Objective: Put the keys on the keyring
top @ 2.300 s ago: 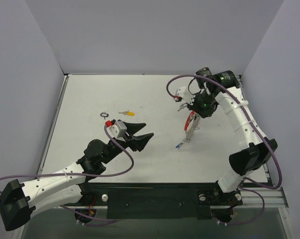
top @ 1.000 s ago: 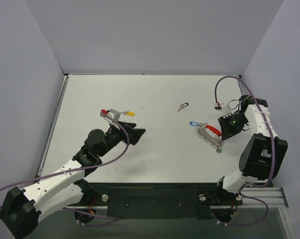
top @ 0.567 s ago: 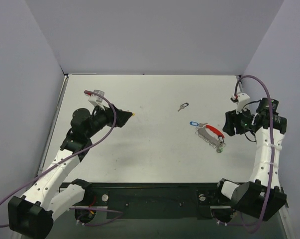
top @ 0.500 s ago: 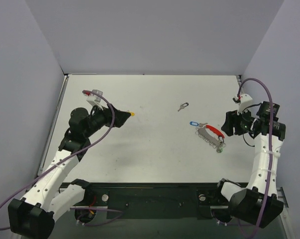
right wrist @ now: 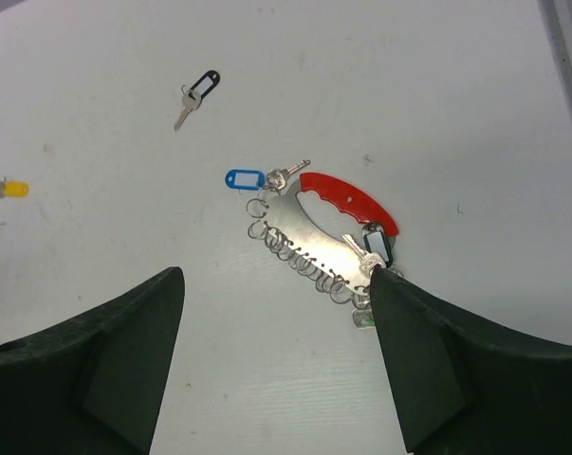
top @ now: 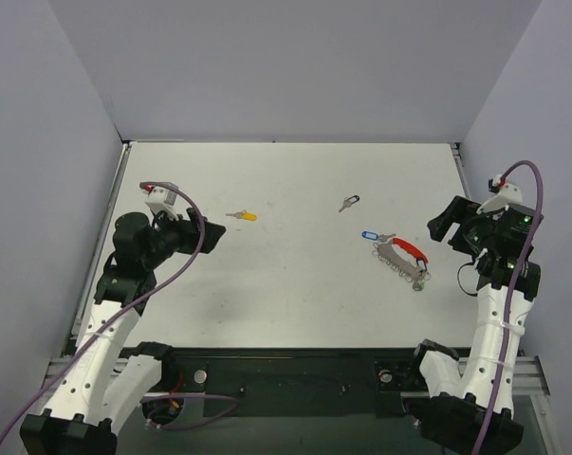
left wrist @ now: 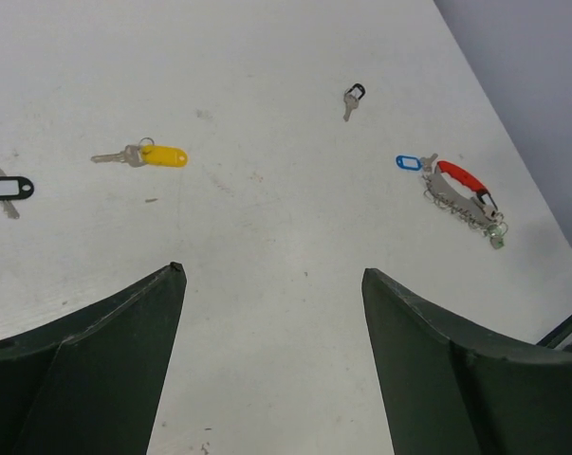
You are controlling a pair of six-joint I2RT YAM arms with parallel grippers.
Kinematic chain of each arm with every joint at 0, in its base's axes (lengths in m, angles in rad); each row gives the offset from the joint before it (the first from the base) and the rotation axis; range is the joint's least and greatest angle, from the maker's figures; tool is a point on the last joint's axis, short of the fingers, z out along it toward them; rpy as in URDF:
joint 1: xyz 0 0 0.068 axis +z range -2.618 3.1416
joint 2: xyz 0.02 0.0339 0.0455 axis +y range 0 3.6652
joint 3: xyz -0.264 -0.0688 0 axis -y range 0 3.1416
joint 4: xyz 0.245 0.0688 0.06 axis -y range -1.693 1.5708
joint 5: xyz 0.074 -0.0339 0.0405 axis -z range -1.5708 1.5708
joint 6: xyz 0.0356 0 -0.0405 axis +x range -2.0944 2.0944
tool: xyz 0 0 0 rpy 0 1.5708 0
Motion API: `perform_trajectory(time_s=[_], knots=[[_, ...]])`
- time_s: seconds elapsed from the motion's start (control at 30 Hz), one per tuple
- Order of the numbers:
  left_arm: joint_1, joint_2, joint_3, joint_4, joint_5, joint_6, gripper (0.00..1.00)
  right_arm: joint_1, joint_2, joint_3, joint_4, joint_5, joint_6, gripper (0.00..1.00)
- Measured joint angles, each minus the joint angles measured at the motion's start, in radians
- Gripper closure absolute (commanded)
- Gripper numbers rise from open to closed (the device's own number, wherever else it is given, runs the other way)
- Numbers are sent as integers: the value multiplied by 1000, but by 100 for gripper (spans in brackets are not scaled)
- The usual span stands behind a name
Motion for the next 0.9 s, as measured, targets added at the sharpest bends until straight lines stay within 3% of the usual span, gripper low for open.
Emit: perform_trajectory(time_s=[0.03,0.07,0.33,0.9], knots=[[0,-3,-1,-19,-10,20,14,-10,-8,0,3,6,30,25],[-2,-11,-6,-31,-26,37,14,-19,-13,0,5,9,59,15],[-35,-168,-127,-61,-130,134,14,-39,-56,-16,33,59,192,14],[-40,-193,-130,-57,-158,169,14,-39,-94,-69,89,111,257,13]])
